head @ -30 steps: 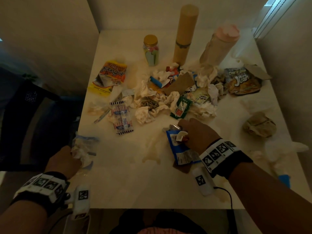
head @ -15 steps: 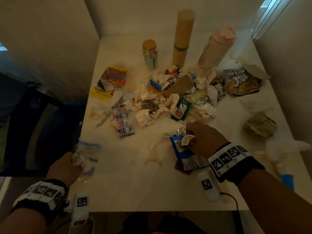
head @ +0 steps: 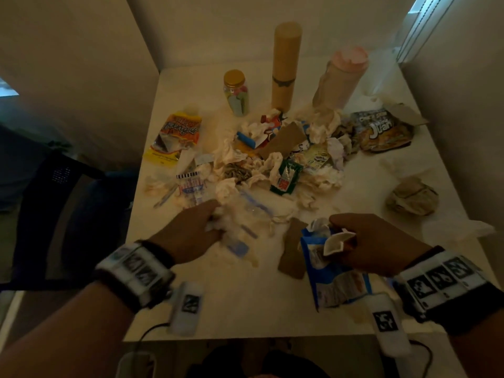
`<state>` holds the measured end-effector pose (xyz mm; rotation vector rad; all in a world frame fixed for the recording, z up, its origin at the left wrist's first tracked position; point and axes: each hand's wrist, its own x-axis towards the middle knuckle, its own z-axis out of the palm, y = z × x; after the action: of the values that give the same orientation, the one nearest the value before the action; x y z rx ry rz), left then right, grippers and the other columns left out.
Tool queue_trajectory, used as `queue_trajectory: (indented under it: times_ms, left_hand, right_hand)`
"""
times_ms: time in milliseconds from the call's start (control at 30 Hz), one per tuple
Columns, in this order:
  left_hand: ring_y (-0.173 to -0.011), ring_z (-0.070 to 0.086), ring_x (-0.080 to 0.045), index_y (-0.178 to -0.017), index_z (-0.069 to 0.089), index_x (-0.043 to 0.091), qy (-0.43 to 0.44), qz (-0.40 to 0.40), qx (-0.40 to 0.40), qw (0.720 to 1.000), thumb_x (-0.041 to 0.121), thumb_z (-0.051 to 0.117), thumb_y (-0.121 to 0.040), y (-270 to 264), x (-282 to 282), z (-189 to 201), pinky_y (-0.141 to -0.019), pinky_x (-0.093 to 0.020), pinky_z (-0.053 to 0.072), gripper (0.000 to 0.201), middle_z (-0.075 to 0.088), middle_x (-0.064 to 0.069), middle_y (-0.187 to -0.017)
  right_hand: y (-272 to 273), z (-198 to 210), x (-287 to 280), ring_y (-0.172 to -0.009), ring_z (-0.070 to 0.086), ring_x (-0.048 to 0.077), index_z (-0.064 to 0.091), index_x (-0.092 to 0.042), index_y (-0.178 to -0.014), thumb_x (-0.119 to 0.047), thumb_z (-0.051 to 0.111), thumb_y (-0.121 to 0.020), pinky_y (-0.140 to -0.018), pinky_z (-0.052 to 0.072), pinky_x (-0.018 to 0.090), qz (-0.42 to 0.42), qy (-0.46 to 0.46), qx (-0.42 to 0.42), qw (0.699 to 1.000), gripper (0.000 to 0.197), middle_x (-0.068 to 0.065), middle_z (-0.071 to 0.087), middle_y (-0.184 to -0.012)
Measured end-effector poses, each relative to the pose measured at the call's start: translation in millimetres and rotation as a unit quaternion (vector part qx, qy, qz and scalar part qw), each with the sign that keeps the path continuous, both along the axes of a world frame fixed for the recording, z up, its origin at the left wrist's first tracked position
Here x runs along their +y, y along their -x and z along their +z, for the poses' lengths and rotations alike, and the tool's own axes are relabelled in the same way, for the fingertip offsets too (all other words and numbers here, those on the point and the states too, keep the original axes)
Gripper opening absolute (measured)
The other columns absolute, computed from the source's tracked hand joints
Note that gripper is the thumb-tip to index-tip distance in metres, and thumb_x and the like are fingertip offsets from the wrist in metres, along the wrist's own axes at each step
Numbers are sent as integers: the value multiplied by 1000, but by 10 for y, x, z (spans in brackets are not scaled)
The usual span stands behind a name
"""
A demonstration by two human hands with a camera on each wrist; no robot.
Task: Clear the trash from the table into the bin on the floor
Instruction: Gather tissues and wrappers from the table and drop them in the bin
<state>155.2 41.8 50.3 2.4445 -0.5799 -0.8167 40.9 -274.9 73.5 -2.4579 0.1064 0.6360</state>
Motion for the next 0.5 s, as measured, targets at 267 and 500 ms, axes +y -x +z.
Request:
queue_trajectory:
  times_ms: [267,500]
  left_hand:
    - [-128,46,-30,-146,30,18,-197,-119,-10,973,39,53,-95,-113,-1047,-586,-102,-40,43,60,41,-9,-146]
    - [-110,56,-31,-121,54,11,-200,-80,-76,973,27,50,-95,-104,-1279,-508,-90,-40,49,31,57,-13,-125]
  right_hand:
    - [371,153,-204,-88,53,3,55,-30,-107,-23,83,-69,-77,45,21,-29,-19,35,999,48,-18,49,-96]
    - [544,-70,-414,-83,53,0,46,-46,-85,-36,81,-64,-65,39,16,-22,-13,1,1000,42,-20,54,-93]
